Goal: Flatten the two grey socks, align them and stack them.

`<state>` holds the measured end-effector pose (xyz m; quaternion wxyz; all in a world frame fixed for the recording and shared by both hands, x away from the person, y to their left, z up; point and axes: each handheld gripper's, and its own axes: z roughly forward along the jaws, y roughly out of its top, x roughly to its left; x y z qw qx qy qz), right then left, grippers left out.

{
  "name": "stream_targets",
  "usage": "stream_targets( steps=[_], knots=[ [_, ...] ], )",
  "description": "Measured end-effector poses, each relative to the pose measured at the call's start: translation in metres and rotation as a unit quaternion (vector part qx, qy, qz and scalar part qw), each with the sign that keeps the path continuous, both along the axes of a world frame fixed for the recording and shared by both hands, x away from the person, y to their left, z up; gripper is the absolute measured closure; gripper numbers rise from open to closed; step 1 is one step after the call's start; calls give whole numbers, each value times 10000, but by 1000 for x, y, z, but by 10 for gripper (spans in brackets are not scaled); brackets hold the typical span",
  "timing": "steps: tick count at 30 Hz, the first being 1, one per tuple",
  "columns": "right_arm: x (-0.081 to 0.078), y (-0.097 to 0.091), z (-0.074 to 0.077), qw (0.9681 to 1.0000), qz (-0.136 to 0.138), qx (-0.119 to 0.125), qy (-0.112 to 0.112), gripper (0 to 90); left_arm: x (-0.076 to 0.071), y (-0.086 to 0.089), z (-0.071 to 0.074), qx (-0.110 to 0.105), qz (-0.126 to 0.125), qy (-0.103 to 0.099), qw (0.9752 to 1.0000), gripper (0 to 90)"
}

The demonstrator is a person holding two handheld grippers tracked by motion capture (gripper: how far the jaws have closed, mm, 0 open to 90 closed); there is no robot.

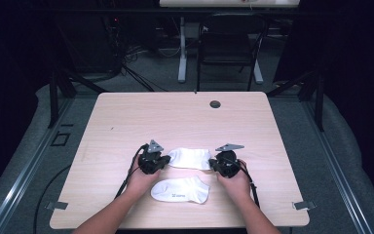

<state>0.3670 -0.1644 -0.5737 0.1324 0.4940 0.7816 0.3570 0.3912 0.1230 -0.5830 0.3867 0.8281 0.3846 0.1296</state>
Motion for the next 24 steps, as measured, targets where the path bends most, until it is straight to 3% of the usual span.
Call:
stream_targets(
  steps=[3, 12, 19, 22, 24],
  knots=[
    [0, -2, 0, 10000, -22, -41, 14, 900, -2, 3, 3, 136, 15, 42, 9999, 897],
    [-2, -2, 1, 10000, -48, 52, 14, 900, -12, 19, 2, 32, 17, 112, 9999, 900],
    [-8, 18, 9, 9986, 265, 287, -361, 856, -12, 22, 1, -31, -25, 137, 9999, 900],
    [-9, 28, 9, 9972, 473, 133, -558, 837, -13, 23, 1, -40, -47, 124, 9999, 900],
    [-5, 32, 3, 9980, 447, -81, -428, 836, -13, 23, 0, -54, -45, 101, 9999, 899]
  ],
)
